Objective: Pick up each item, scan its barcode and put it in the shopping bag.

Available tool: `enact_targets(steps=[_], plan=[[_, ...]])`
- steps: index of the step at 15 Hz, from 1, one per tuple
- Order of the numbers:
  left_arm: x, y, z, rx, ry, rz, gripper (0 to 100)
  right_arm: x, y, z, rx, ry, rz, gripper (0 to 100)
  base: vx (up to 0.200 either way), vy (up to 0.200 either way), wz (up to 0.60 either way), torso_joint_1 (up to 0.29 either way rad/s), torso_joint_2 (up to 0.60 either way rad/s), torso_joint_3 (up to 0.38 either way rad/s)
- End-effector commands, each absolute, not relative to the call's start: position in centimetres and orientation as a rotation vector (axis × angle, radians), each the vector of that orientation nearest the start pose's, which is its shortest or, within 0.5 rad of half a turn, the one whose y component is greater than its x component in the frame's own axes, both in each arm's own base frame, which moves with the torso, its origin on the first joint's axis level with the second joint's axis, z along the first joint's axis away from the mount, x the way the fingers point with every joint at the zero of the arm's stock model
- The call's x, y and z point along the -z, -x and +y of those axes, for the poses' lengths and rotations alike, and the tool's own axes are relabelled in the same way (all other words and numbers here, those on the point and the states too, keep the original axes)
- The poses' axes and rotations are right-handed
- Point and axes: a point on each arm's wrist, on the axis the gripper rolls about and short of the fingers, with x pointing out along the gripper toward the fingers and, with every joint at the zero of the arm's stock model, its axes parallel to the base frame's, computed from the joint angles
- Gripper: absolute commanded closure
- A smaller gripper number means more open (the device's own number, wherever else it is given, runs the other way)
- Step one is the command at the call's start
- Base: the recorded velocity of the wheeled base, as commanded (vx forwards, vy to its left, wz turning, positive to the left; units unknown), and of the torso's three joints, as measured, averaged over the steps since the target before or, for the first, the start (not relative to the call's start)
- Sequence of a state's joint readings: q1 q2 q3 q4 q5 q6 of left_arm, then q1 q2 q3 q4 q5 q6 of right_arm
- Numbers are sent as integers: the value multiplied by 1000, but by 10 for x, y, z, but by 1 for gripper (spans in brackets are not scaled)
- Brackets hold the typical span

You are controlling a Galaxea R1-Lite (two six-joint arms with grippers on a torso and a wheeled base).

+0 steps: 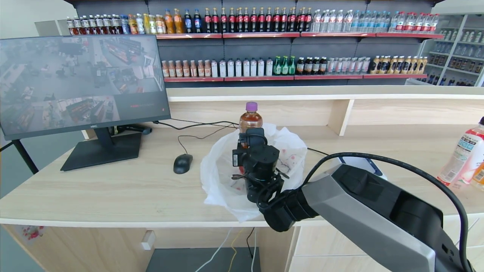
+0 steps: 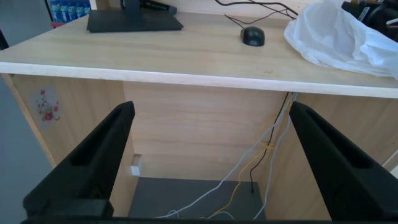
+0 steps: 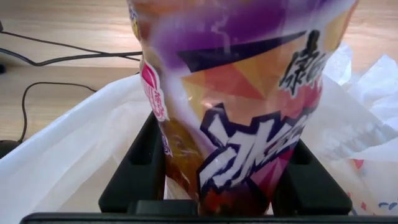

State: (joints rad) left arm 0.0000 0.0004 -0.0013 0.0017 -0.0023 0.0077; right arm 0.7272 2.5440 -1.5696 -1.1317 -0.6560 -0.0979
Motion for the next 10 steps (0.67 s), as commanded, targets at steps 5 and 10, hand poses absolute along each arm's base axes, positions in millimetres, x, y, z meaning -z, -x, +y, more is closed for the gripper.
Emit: enact_targets(steps=[5, 10], plan=[[-76, 23, 0, 3, -8, 0, 0, -75, -386, 323, -64, -13, -119, 0, 0, 0, 0, 0, 0, 0], [-76, 23, 0, 3, -8, 0, 0, -78, -386, 322, -60, -23, -130, 0, 0, 0, 0, 0, 0, 0]])
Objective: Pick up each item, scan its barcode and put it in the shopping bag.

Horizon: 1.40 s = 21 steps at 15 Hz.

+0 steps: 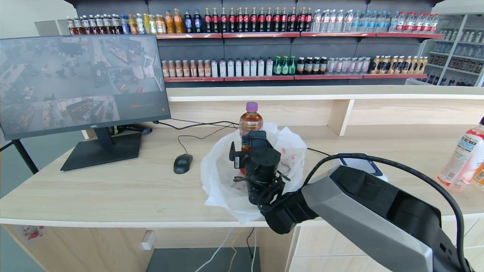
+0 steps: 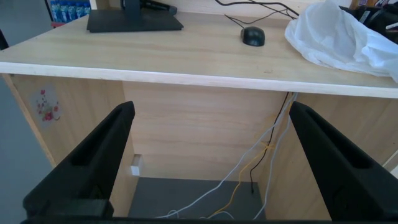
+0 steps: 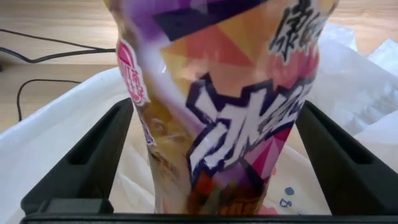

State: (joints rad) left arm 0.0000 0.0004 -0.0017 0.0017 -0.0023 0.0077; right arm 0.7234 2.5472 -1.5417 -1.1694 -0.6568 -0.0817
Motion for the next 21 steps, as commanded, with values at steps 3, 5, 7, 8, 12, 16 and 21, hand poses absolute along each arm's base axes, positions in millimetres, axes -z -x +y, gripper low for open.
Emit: enact_targets(steps=[3, 5, 7, 8, 12, 16, 21], plan=[[-76, 23, 0, 2, -8, 0, 0, -87, -385, 321, -57, -36, -145, 0, 0, 0, 0, 0, 0, 0], [-76, 23, 0, 3, -8, 0, 0, -100, -383, 319, -57, -48, -165, 0, 0, 0, 0, 0, 0, 0], [-76, 23, 0, 3, -8, 0, 0, -106, -379, 316, -54, -51, -168, 0, 0, 0, 0, 0, 0, 0], [-76, 23, 0, 3, -8, 0, 0, -112, -373, 314, -55, -54, -173, 0, 0, 0, 0, 0, 0, 0], [-76, 23, 0, 3, -8, 0, 0, -142, -356, 307, -67, -85, -204, 0, 0, 0, 0, 0, 0, 0], [-76, 23, 0, 3, -8, 0, 0, -145, -319, 290, -93, -76, -196, 0, 0, 0, 0, 0, 0, 0], [-76, 23, 0, 3, -12, 0, 0, -159, -269, 273, -118, -6, -166, 0, 0, 0, 0, 0, 0, 0]])
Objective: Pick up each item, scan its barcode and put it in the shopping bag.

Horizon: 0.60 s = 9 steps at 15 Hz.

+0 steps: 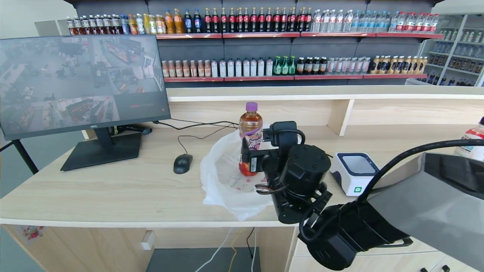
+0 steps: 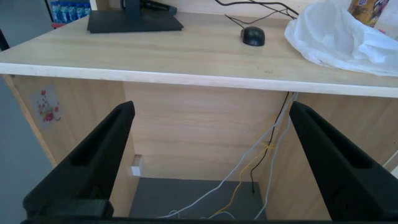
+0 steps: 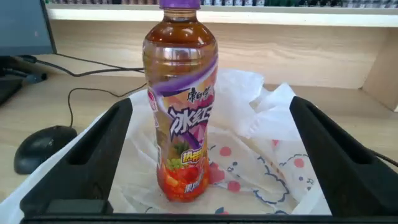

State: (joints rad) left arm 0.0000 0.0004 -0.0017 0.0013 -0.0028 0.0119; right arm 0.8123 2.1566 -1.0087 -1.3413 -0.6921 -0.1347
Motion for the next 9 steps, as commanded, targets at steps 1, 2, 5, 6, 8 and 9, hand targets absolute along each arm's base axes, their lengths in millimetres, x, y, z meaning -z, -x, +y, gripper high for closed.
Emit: enact_targets(steps=[1, 2, 5, 6, 8, 9], plan=[[-76, 23, 0, 3, -12, 0, 0, -161, -266, 269, -116, -1, -168, 0, 0, 0, 0, 0, 0, 0], [-76, 23, 0, 3, -11, 0, 0, -172, -253, 252, -115, 23, -173, 0, 0, 0, 0, 0, 0, 0], [-76, 23, 0, 3, -11, 0, 0, -190, -241, 234, -110, 54, -203, 0, 0, 0, 0, 0, 0, 0], [-76, 23, 0, 3, -11, 0, 0, -204, -229, 221, -113, 40, -224, 0, 0, 0, 0, 0, 0, 0], [-76, 23, 0, 3, -11, 0, 0, -199, -209, 201, -143, 33, -205, 0, 0, 0, 0, 0, 0, 0], [-76, 23, 0, 3, -11, 0, 0, -197, -206, 196, -144, 34, -200, 0, 0, 0, 0, 0, 0, 0]])
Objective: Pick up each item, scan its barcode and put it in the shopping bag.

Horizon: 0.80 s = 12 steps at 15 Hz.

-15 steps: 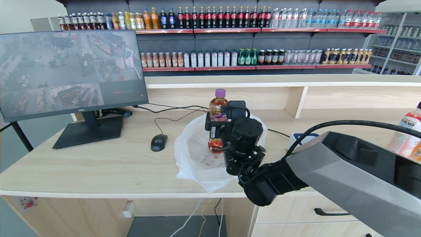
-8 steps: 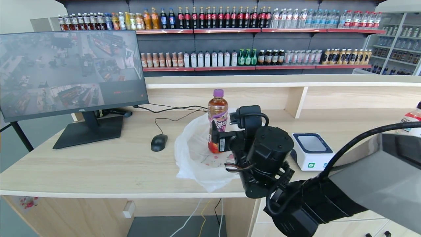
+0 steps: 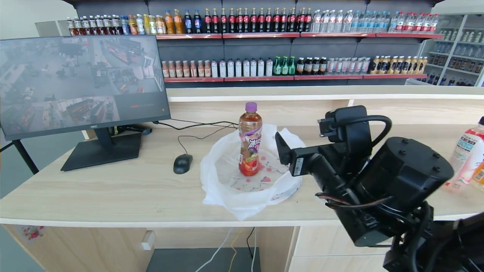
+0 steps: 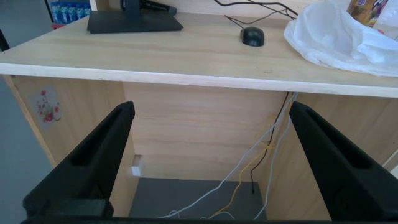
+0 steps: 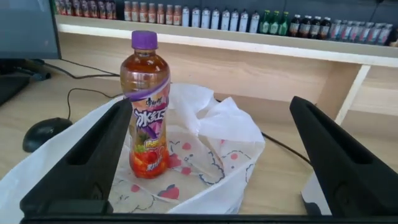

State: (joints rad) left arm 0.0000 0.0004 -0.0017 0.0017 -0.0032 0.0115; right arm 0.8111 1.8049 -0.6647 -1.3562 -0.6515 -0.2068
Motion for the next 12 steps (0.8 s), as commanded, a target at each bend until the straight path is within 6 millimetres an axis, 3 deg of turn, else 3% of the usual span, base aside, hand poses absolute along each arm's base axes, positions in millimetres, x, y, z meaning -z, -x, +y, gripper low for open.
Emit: enact_targets(steps=[1, 4, 7, 12], plan=[[-76, 23, 0, 3, -11, 0, 0, -191, -201, 188, -138, 22, -185, 0, 0, 0, 0, 0, 0, 0], [-76, 23, 0, 3, -11, 0, 0, -185, -192, 177, -137, 24, -173, 0, 0, 0, 0, 0, 0, 0], [-76, 23, 0, 3, -11, 0, 0, -187, -191, 175, -134, 19, -178, 0, -200, 0, 0, 6, 1, 7], [-76, 23, 0, 3, -11, 0, 0, -185, -190, 174, -135, 20, -177, 0, 0, 0, 0, 0, 0, 0]])
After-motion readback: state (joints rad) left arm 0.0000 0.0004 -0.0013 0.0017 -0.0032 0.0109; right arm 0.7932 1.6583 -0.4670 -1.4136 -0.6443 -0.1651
